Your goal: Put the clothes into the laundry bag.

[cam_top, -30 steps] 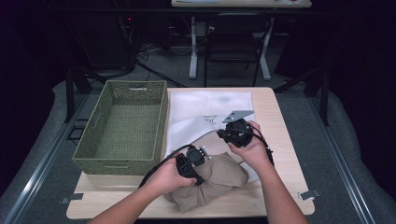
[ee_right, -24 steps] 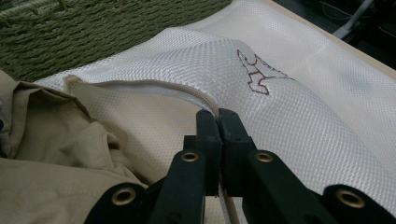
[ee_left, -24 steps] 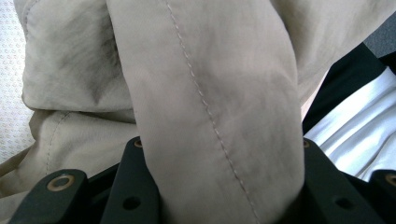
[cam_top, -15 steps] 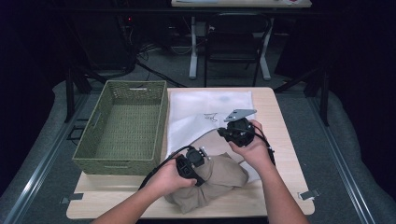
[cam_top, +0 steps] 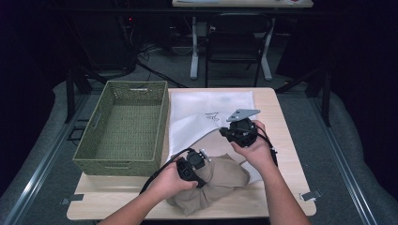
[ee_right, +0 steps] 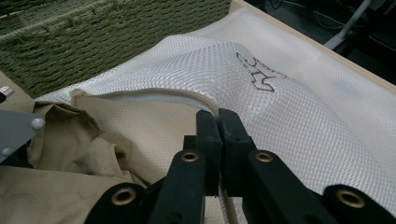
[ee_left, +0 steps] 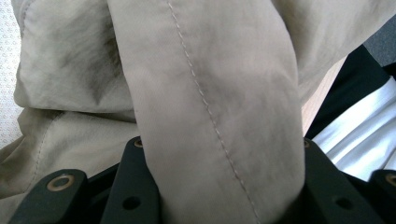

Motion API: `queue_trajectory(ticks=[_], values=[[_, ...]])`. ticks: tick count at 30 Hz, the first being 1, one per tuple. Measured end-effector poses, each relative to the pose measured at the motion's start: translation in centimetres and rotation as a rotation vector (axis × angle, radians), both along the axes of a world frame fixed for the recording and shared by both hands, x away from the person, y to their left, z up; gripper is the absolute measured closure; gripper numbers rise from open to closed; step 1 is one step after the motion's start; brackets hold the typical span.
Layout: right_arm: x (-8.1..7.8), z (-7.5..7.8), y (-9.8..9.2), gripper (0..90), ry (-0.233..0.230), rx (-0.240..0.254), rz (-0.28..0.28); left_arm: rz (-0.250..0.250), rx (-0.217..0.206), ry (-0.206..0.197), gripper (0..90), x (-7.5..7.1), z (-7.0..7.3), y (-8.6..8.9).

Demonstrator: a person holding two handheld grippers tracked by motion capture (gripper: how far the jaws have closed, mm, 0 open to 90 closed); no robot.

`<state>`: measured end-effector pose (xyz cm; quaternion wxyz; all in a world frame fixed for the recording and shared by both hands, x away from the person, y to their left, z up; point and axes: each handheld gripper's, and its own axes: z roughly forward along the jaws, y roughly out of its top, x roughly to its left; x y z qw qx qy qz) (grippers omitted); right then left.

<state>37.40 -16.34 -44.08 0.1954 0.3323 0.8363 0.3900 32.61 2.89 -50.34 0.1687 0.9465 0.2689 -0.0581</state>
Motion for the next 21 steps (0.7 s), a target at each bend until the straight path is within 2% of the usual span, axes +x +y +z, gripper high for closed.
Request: queue_trajectory(ticks=[9,16,21], values=[[-0.1,0.1,0.0,88.1,0.002,0.003,-0.002,0.046,-0.012,-0.003,63.9,0.3,0.5,0.2],[-0.1,0.1,0.0,88.1,0.002,0.004,-0.001,0.082,-0.02,-0.028,63.7,1.0,1.5,-0.1],[-0.1,0.0,0.0,88.1,0.001,0.002,0.001,0.093,-0.026,-0.024,63.6,1.4,1.7,-0.2]])
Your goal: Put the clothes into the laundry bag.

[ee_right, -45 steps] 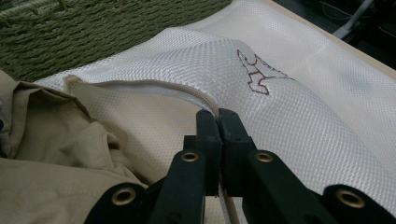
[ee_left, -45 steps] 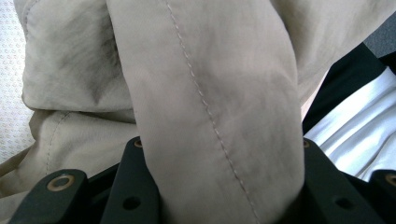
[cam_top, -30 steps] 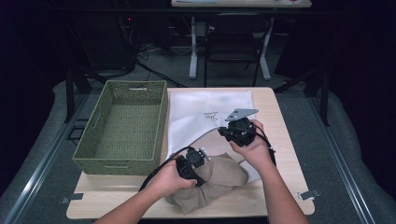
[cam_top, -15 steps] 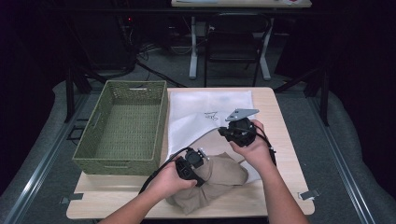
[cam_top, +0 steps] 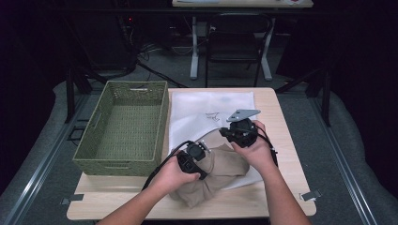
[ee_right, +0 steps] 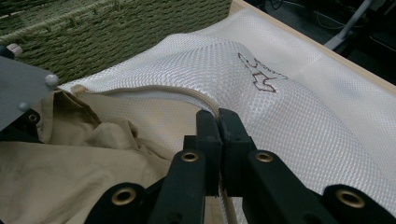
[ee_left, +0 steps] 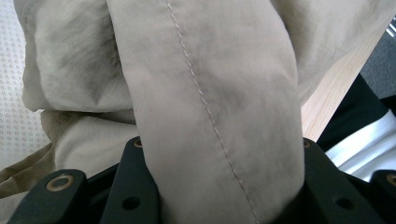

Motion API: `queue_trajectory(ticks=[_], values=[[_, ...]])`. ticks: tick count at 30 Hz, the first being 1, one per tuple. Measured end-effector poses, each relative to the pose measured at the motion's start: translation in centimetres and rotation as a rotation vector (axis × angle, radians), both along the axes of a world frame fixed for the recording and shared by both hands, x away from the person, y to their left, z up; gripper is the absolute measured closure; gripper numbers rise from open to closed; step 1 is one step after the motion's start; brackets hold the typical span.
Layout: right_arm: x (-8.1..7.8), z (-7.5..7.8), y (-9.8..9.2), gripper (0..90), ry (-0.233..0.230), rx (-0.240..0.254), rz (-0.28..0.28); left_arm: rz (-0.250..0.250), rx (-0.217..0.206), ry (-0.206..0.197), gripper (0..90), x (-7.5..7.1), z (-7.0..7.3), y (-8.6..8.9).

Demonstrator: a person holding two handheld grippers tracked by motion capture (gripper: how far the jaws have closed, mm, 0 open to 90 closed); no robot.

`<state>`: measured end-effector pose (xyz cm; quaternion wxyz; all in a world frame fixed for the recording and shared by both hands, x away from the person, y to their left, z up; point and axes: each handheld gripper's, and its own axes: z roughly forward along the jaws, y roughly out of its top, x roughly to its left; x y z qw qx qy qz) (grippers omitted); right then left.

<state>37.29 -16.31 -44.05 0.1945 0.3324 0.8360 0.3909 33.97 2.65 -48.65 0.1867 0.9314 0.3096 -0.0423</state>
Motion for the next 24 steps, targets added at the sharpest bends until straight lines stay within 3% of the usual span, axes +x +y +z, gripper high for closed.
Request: queue_trajectory(ticks=[17,24], values=[[0.0,0.0,0.0,88.1,0.001,-0.004,0.002,0.081,-0.005,-0.034,63.2,1.4,-0.4,-0.2],[0.0,-0.1,0.1,88.1,0.0,-0.009,0.004,0.111,-0.031,-0.03,63.0,2.1,-0.5,-0.3]])
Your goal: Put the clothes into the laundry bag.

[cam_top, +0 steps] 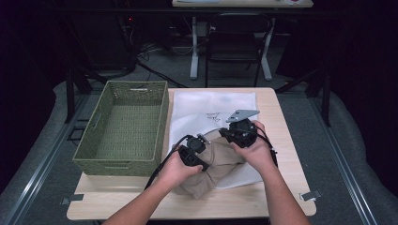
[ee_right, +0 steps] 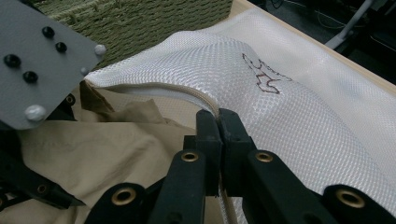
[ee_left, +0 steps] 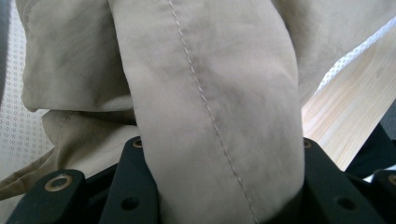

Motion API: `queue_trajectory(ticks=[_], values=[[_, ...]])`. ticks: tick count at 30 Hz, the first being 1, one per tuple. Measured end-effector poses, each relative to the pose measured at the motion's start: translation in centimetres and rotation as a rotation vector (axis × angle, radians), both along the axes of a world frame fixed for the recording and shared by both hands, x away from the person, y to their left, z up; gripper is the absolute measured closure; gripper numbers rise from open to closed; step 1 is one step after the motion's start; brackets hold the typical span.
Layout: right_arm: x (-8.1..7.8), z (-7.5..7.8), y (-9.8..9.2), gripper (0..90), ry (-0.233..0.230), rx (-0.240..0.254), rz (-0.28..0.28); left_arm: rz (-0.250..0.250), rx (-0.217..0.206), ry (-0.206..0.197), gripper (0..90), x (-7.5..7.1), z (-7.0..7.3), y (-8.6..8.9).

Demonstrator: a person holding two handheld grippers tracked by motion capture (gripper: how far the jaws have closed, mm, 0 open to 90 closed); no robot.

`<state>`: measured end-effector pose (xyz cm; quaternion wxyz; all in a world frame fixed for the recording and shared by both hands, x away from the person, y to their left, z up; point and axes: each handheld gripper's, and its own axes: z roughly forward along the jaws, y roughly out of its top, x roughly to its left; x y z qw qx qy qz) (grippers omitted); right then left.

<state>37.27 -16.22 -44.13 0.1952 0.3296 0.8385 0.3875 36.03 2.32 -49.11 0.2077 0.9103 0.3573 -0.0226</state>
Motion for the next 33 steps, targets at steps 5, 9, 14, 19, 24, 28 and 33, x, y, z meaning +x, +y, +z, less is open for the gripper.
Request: queue_trajectory(ticks=[5,9,14,19,24,28,33], values=[[0.0,-0.1,0.1,88.1,0.0,-0.003,0.001,0.017,-0.022,-0.001,62.9,0.4,0.0,-0.1],[0.0,-0.2,0.1,88.1,0.004,-0.003,-0.001,0.032,-0.031,0.0,62.9,0.6,0.0,-0.1],[0.0,-0.2,0.2,88.1,0.003,-0.005,0.001,0.07,-0.034,0.006,62.9,0.9,0.0,-0.4],[0.0,-0.2,0.1,88.1,0.002,-0.004,0.002,0.105,-0.006,-0.001,62.9,1.5,0.1,-0.2],[0.0,-0.2,0.1,88.1,0.003,-0.005,0.002,0.127,-0.011,-0.01,62.9,1.7,-0.3,-0.3],[0.0,-0.2,0.2,88.1,0.003,-0.008,0.003,0.143,-0.014,-0.016,62.6,1.8,-0.6,-0.4],[0.0,-0.3,0.2,88.1,0.005,-0.009,0.006,0.157,-0.01,-0.021,61.1,2.0,-1.2,-0.3]])
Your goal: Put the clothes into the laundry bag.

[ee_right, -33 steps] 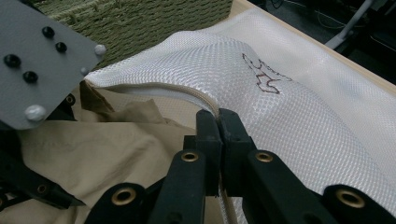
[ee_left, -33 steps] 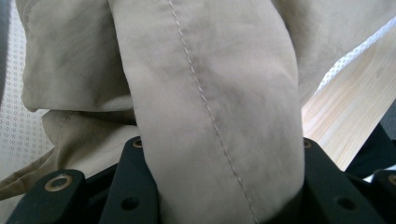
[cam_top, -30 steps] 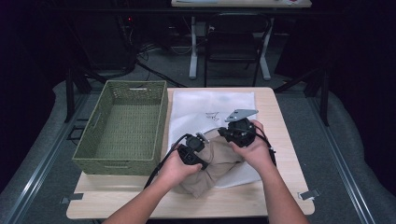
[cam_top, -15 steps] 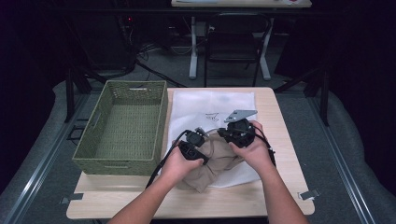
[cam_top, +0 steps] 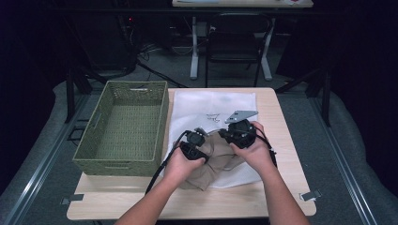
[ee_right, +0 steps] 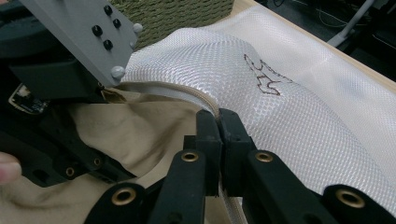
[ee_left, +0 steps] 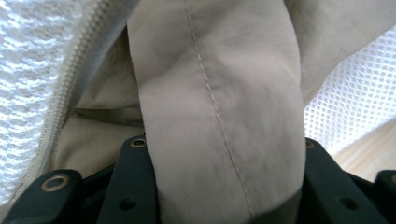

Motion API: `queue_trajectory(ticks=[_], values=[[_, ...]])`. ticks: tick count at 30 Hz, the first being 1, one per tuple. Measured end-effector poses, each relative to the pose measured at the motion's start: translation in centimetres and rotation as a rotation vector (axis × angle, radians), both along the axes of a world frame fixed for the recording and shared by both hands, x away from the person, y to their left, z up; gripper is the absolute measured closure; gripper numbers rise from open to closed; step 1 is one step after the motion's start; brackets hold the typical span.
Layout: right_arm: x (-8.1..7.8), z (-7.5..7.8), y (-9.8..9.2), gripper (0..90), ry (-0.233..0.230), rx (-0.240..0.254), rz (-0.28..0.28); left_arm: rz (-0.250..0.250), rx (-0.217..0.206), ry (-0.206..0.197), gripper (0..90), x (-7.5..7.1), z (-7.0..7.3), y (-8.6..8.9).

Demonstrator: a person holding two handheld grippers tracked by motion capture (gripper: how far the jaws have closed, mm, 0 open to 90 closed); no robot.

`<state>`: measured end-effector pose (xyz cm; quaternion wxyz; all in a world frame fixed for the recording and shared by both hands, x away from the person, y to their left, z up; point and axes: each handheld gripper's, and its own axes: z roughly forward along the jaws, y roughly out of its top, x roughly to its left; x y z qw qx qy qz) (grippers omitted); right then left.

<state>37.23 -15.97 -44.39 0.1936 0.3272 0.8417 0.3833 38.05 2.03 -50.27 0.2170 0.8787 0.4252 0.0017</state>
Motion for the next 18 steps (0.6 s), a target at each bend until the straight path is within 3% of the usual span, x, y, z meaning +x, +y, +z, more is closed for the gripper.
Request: queue_trajectory(ticks=[10,18], values=[[0.03,-0.16,0.12,88.1,0.004,-0.005,0.001,0.012,0.009,-0.033,50.4,0.04,-0.65,-0.38],[0.12,-0.28,0.06,88.1,0.009,-0.003,-0.003,0.014,0.007,-0.031,40.4,-0.14,-0.63,-0.69]])
